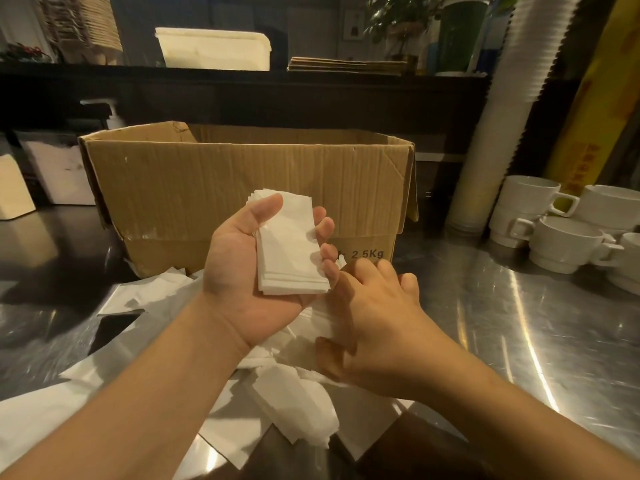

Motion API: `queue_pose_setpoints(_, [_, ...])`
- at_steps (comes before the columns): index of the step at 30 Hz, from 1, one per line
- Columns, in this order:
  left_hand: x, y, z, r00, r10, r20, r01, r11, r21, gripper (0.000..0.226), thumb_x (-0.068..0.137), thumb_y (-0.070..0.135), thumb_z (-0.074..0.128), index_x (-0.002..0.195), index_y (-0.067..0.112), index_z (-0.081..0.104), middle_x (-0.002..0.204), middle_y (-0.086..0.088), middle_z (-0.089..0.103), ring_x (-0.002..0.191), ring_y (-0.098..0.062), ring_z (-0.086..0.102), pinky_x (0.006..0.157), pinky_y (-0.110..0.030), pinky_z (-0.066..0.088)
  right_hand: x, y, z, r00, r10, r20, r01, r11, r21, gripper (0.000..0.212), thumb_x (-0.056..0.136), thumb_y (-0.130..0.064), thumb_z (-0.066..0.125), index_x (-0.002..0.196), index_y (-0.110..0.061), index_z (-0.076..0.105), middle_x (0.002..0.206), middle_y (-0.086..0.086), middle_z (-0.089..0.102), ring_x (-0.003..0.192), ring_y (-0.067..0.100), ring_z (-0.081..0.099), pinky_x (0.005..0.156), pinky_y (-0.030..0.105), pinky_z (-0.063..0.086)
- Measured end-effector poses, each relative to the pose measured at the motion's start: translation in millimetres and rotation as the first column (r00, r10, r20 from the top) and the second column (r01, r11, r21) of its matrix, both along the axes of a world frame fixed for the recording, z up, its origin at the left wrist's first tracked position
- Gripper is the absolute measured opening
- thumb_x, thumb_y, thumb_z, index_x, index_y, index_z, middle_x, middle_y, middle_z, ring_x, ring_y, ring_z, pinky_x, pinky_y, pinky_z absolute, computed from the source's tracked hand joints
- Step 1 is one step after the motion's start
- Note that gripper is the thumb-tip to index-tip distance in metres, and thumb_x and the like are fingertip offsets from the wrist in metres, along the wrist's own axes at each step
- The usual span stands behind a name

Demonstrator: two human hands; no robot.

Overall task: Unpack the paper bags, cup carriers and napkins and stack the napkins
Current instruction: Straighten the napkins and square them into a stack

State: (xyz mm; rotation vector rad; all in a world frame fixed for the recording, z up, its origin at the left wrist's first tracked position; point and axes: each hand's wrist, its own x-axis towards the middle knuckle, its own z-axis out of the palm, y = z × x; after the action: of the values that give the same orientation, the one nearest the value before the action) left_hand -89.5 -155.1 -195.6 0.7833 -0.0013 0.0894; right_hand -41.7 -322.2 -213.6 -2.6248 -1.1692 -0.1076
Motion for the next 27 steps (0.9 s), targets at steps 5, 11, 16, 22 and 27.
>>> queue_pose_setpoints(5, [0.3,-0.7,0.7,1.0,0.007,-0.004,-0.007,1.0,0.011,0.07,0.091,0.049,0.062,0.15,0.015,0.053,0.122,-0.011,0.067,0.092,-0.025,0.071,0.071,-0.039,0.058,1.3,-1.3,10.3,0.991,-0.002,-0.13,-0.001,1.0,-0.019,0.071,0.086,-0.067,0.063,0.146,-0.045,0.032,0.124,-0.015,0.029,0.116,0.011,0.023,0.119,0.048,0.017])
queue_pose_setpoints(11, [-2.4,-4.8,4.5,1.0,0.022,-0.014,-0.021,1.0,0.014,0.064,0.096,0.05,0.056,0.149,0.014,0.054,0.116,-0.01,0.068,0.086,-0.024,0.071,0.067,-0.037,0.058,-0.2,-6.8,18.2,0.993,0.009,-0.121,-0.021,0.995,-0.097,0.065,0.091,-0.053,0.067,0.145,-0.04,0.033,0.133,-0.011,0.03,0.11,0.011,0.017,0.115,0.045,0.022])
queue_pose_setpoints(16, [-2.3,-3.4,5.0,1.0,0.015,-0.008,-0.015,1.0,-0.005,0.063,0.096,0.05,0.056,0.148,0.014,0.055,0.117,-0.011,0.068,0.087,-0.024,0.071,0.067,-0.037,0.058,-1.8,-2.4,10.8,1.0,0.006,0.013,-0.003,0.985,-0.171,0.067,0.095,-0.051,0.059,0.149,-0.035,0.023,0.116,-0.011,0.018,0.097,0.008,0.008,0.113,0.041,0.022])
queue_pose_setpoints(22, [-4.1,-9.3,9.3,0.999,-0.042,-0.006,0.041,0.996,-0.078,0.051,0.088,0.041,0.058,0.128,0.009,0.061,0.107,-0.011,0.061,0.08,-0.022,0.057,0.074,-0.031,0.05,-2.0,-3.3,11.7,0.99,0.025,0.14,-0.007,0.992,-0.123,0.055,0.098,-0.057,0.051,0.147,-0.039,0.035,0.14,-0.009,0.03,0.12,0.015,0.023,0.11,0.042,0.019])
queue_pose_setpoints(27, [-3.8,-8.7,9.5,0.995,-0.097,0.01,0.098,0.99,-0.105,0.052,0.087,0.039,0.058,0.129,0.01,0.057,0.105,-0.009,0.059,0.078,-0.022,0.054,0.07,-0.031,0.05,8.5,-13.2,14.3,0.974,0.003,0.225,-0.005,1.0,0.011,0.039,0.102,-0.044,0.051,0.141,-0.045,0.052,0.129,-0.015,0.051,0.115,0.01,0.04,0.1,0.036,0.027])
